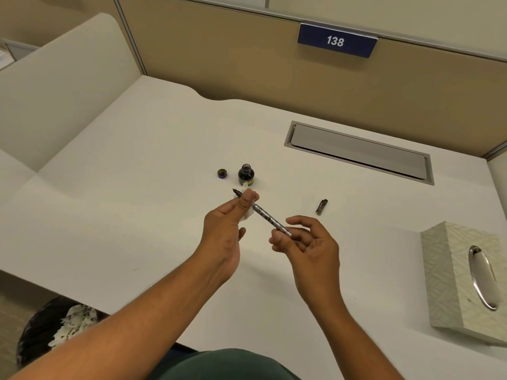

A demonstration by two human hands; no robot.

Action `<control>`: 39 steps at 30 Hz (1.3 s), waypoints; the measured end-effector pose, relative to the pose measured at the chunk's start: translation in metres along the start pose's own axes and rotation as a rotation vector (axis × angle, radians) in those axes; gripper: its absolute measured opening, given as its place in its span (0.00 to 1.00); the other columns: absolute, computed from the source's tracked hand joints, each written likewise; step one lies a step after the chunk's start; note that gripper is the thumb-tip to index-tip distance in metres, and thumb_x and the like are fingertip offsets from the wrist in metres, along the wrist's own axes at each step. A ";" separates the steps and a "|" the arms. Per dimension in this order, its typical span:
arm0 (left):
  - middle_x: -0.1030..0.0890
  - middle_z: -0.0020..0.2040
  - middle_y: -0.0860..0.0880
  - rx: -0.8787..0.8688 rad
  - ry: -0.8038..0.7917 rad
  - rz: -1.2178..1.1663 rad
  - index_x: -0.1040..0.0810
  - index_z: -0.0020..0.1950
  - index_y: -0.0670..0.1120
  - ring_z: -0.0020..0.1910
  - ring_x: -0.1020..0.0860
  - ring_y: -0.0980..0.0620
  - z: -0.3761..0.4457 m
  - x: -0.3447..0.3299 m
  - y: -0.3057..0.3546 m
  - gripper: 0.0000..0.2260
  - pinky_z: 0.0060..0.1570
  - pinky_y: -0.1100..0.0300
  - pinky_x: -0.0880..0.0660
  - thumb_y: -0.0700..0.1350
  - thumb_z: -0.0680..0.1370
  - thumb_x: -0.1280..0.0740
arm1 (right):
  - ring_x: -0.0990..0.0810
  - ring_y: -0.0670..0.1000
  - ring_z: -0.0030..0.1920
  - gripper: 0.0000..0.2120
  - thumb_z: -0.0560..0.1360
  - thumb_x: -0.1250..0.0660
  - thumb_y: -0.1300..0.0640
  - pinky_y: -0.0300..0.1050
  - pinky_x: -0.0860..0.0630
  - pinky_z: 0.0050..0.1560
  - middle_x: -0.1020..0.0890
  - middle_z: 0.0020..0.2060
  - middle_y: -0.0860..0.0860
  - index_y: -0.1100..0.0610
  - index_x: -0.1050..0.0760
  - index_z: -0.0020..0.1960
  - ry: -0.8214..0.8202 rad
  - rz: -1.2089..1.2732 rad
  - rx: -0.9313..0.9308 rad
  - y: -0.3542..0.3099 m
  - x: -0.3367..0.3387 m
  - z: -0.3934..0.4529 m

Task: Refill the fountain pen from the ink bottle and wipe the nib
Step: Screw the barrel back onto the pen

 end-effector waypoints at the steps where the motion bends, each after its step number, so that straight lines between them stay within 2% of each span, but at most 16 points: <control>1: 0.11 0.51 0.60 -0.005 0.003 0.002 0.11 0.46 0.51 0.55 0.21 0.61 0.000 0.000 0.001 0.17 0.62 0.50 0.30 0.60 0.65 0.25 | 0.11 0.54 0.40 0.07 0.75 0.25 0.64 0.45 0.14 0.45 0.12 0.39 0.55 0.58 0.20 0.52 -0.008 0.003 -0.005 0.000 -0.002 0.000; 3: 0.12 0.51 0.60 -0.013 -0.008 0.011 0.11 0.46 0.51 0.55 0.21 0.62 0.000 0.000 0.002 0.17 0.61 0.51 0.30 0.60 0.65 0.25 | 0.11 0.56 0.40 0.01 0.78 0.29 0.63 0.46 0.14 0.43 0.12 0.39 0.57 0.61 0.19 0.49 -0.037 0.040 -0.045 0.000 -0.004 0.001; 7: 0.12 0.48 0.62 -0.030 -0.021 0.028 0.11 0.46 0.52 0.54 0.21 0.61 -0.003 0.000 0.004 0.16 0.62 0.50 0.31 0.60 0.65 0.25 | 0.15 0.54 0.34 0.16 0.83 0.35 0.52 0.44 0.16 0.37 0.13 0.36 0.58 0.63 0.16 0.47 -0.081 0.045 -0.166 0.002 -0.005 0.003; 9: 0.12 0.46 0.63 -0.043 -0.013 0.027 0.12 0.47 0.51 0.54 0.20 0.62 -0.003 0.000 0.005 0.16 0.62 0.51 0.31 0.59 0.65 0.25 | 0.18 0.50 0.33 0.17 0.82 0.35 0.50 0.42 0.18 0.37 0.14 0.35 0.56 0.61 0.15 0.46 -0.097 0.001 -0.162 0.005 -0.005 0.004; 12: 0.12 0.44 0.62 -0.058 0.003 0.022 0.11 0.49 0.50 0.54 0.20 0.62 -0.002 0.002 0.005 0.18 0.63 0.52 0.31 0.59 0.64 0.24 | 0.17 0.49 0.34 0.07 0.79 0.29 0.55 0.43 0.16 0.41 0.13 0.36 0.53 0.57 0.14 0.50 -0.095 -0.026 -0.130 0.007 -0.002 0.006; 14: 0.12 0.44 0.62 -0.061 0.001 0.021 0.11 0.49 0.50 0.54 0.20 0.62 -0.001 0.002 0.005 0.18 0.63 0.52 0.32 0.59 0.64 0.24 | 0.17 0.50 0.34 0.05 0.79 0.29 0.58 0.42 0.17 0.40 0.14 0.35 0.52 0.57 0.14 0.49 -0.118 -0.029 -0.131 0.007 -0.002 0.006; 17: 0.12 0.45 0.63 -0.061 -0.018 0.028 0.12 0.48 0.51 0.54 0.20 0.61 -0.003 0.002 0.003 0.17 0.62 0.52 0.32 0.59 0.65 0.24 | 0.22 0.52 0.31 0.20 0.83 0.37 0.50 0.43 0.22 0.35 0.21 0.29 0.53 0.60 0.15 0.41 -0.173 -0.017 -0.206 0.008 -0.003 0.004; 19: 0.12 0.47 0.63 -0.058 -0.034 0.040 0.12 0.47 0.51 0.54 0.20 0.61 -0.004 0.001 0.002 0.17 0.62 0.51 0.32 0.60 0.66 0.25 | 0.24 0.52 0.31 0.26 0.84 0.41 0.44 0.46 0.24 0.36 0.23 0.27 0.53 0.59 0.16 0.38 -0.187 -0.008 -0.270 0.009 -0.004 0.004; 21: 0.11 0.48 0.62 -0.055 -0.043 0.051 0.12 0.46 0.51 0.54 0.19 0.61 -0.005 0.000 0.001 0.16 0.63 0.50 0.32 0.60 0.66 0.25 | 0.22 0.52 0.34 0.23 0.84 0.40 0.45 0.48 0.22 0.40 0.22 0.30 0.52 0.59 0.15 0.41 -0.164 0.032 -0.278 0.012 -0.005 0.005; 25: 0.11 0.49 0.61 -0.042 -0.039 0.062 0.11 0.45 0.52 0.53 0.19 0.62 -0.006 0.000 -0.001 0.15 0.67 0.48 0.33 0.59 0.67 0.25 | 0.16 0.53 0.40 0.07 0.81 0.32 0.56 0.45 0.17 0.44 0.16 0.36 0.53 0.55 0.17 0.56 -0.042 0.114 -0.199 0.012 -0.007 0.008; 27: 0.11 0.49 0.60 -0.043 -0.026 0.061 0.11 0.44 0.52 0.53 0.19 0.61 -0.006 0.001 -0.001 0.14 0.67 0.48 0.33 0.60 0.66 0.25 | 0.15 0.53 0.37 0.06 0.81 0.31 0.56 0.46 0.18 0.41 0.17 0.33 0.55 0.56 0.19 0.55 -0.014 0.128 -0.177 0.009 -0.007 0.008; 29: 0.12 0.50 0.59 -0.047 -0.011 0.059 0.11 0.43 0.52 0.53 0.19 0.60 -0.006 0.001 0.000 0.14 0.67 0.47 0.33 0.60 0.66 0.25 | 0.16 0.54 0.34 0.09 0.81 0.32 0.54 0.47 0.20 0.37 0.18 0.31 0.55 0.60 0.20 0.51 -0.007 0.120 -0.166 0.007 -0.007 0.007; 31: 0.12 0.50 0.58 -0.052 0.007 0.054 0.11 0.42 0.52 0.52 0.19 0.58 -0.006 0.001 0.001 0.14 0.65 0.48 0.33 0.60 0.66 0.25 | 0.15 0.55 0.35 0.10 0.81 0.32 0.54 0.45 0.18 0.37 0.17 0.33 0.56 0.61 0.19 0.49 -0.029 0.088 -0.145 0.005 -0.007 0.007; 34: 0.12 0.50 0.57 -0.057 0.028 0.045 0.11 0.43 0.52 0.52 0.19 0.58 -0.005 0.002 0.003 0.14 0.64 0.49 0.32 0.60 0.66 0.25 | 0.12 0.55 0.40 0.03 0.78 0.27 0.60 0.44 0.17 0.41 0.13 0.38 0.56 0.60 0.18 0.50 -0.064 0.041 -0.105 0.004 -0.006 0.005; 36: 0.12 0.49 0.58 -0.058 0.031 0.040 0.12 0.44 0.51 0.52 0.19 0.59 -0.005 0.002 0.003 0.15 0.65 0.48 0.33 0.60 0.66 0.25 | 0.12 0.54 0.41 0.03 0.78 0.27 0.60 0.45 0.17 0.42 0.12 0.38 0.57 0.60 0.18 0.50 -0.073 0.016 -0.100 0.005 -0.005 0.004; 39: 0.12 0.47 0.60 -0.050 0.024 0.043 0.12 0.44 0.51 0.51 0.19 0.60 -0.003 0.001 0.001 0.12 0.66 0.48 0.33 0.58 0.69 0.25 | 0.12 0.54 0.39 0.11 0.81 0.33 0.54 0.46 0.17 0.40 0.13 0.36 0.58 0.60 0.17 0.48 -0.082 0.012 -0.138 0.007 -0.006 0.003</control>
Point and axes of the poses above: each hand's wrist, its own z-axis towards the middle knuckle, its own x-axis out of the back of the hand, y = z × x, the point moved 1 cm from there along z, towards the middle knuckle
